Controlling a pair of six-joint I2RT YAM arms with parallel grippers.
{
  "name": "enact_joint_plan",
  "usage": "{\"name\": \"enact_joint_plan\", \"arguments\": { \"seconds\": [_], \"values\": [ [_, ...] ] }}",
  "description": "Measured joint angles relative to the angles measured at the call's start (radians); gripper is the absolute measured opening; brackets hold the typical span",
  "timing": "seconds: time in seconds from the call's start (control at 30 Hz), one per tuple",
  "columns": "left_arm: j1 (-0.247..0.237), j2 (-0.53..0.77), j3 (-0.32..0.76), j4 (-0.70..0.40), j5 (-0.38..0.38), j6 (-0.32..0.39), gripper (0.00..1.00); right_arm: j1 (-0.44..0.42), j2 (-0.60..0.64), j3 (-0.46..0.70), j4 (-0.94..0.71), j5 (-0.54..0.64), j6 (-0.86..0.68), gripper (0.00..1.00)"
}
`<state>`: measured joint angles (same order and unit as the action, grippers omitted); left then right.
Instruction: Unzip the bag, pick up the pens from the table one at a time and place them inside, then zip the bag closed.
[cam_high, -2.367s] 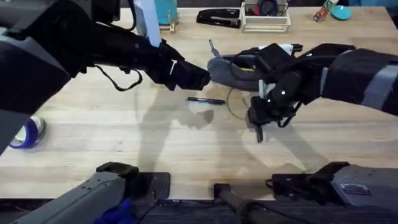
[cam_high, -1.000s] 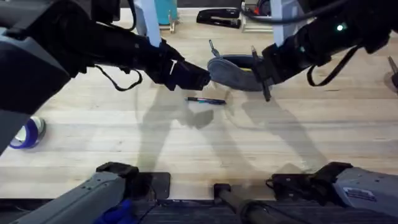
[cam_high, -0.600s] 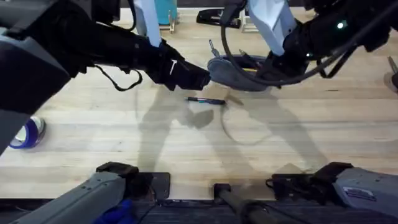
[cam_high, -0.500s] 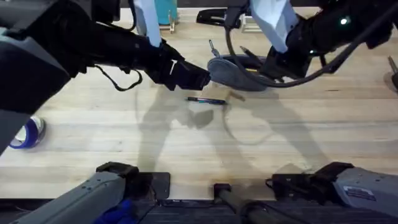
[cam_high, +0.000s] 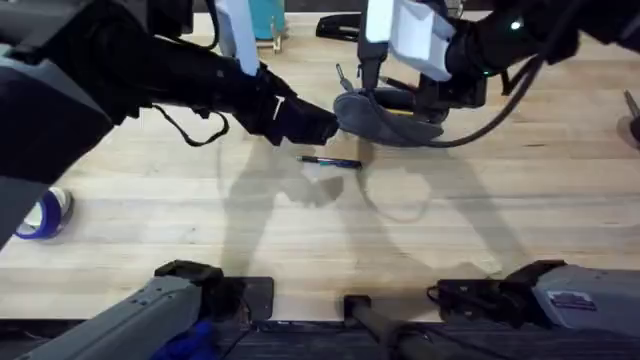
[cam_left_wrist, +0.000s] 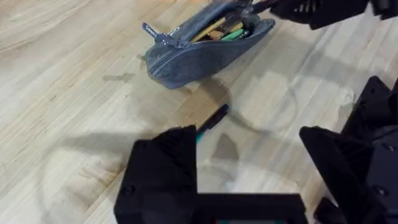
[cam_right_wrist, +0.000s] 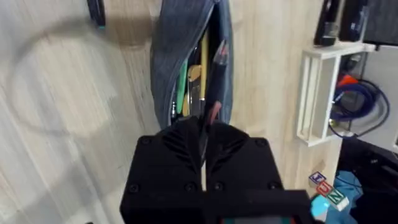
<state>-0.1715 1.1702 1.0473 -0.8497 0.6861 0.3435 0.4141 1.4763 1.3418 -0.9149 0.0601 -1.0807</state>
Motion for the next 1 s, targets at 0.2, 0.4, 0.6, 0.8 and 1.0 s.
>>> {"name": "enact_joint_plan", "arguments": {
  "seconds": [0.2, 0.4, 0.6, 0.8, 1.0],
  "values": [
    [0.0, 0.0, 0.0, 0.0, 0.0, 0.0, 0.995, -0.008, 0.078, 0.0, 0.008, 0.0, -0.032, 0.034],
    [0.0, 0.0, 0.0, 0.0, 0.0, 0.0, 0.995, -0.022, 0.171, 0.0, 0.062, -0.013, -0.044, 0.034],
    [0.0, 0.0, 0.0, 0.0, 0.0, 0.0, 0.995, -0.059, 0.186, 0.0, 0.099, -0.076, -0.043, 0.034],
    [0.0, 0.0, 0.0, 0.0, 0.0, 0.0, 0.995, -0.076, 0.234, 0.0, 0.096, -0.106, -0.043, 0.034],
    [0.0, 0.0, 0.0, 0.0, 0.0, 0.0, 0.995, -0.076, 0.278, 0.0, 0.119, -0.11, -0.043, 0.034]
  ]
}}
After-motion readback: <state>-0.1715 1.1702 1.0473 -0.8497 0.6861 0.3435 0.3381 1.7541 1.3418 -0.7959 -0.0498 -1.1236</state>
